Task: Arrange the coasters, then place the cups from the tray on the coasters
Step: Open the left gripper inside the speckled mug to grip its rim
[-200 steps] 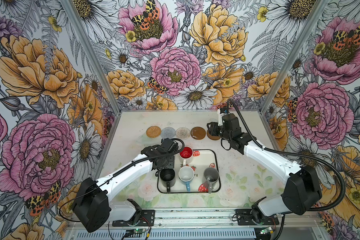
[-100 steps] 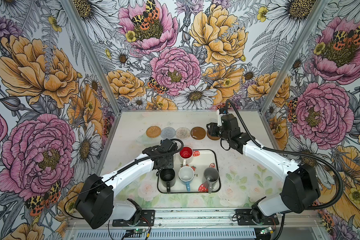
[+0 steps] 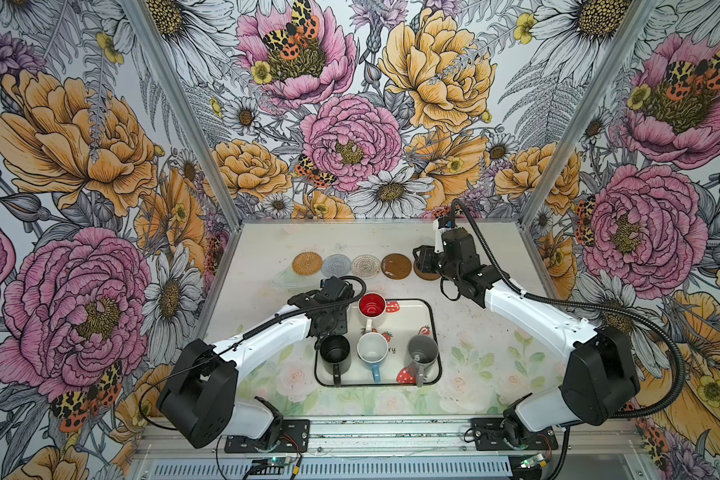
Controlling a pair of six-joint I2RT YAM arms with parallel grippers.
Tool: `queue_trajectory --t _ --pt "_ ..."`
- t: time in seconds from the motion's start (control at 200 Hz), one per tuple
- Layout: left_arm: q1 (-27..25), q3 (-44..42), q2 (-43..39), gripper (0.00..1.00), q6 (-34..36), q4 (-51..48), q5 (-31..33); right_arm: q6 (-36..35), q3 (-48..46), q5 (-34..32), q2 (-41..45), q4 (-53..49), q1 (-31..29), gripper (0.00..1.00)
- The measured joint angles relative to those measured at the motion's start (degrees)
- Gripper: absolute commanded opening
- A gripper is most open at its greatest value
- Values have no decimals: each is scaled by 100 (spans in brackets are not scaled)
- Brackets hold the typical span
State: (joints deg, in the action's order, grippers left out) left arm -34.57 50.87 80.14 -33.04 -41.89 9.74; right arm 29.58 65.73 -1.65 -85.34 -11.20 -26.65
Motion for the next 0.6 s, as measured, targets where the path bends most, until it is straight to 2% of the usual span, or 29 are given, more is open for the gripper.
queue_trajectory --t 0.375,0.56,0.6 --pt "59 9 190 16 96 146 -114 0 0 2 -92 7 9 48" --pt "59 22 212 0 103 146 -120 0 0 2 -94 15 11 47" --pt "59 22 212 0 103 146 -120 0 0 2 -94 15 11 47"
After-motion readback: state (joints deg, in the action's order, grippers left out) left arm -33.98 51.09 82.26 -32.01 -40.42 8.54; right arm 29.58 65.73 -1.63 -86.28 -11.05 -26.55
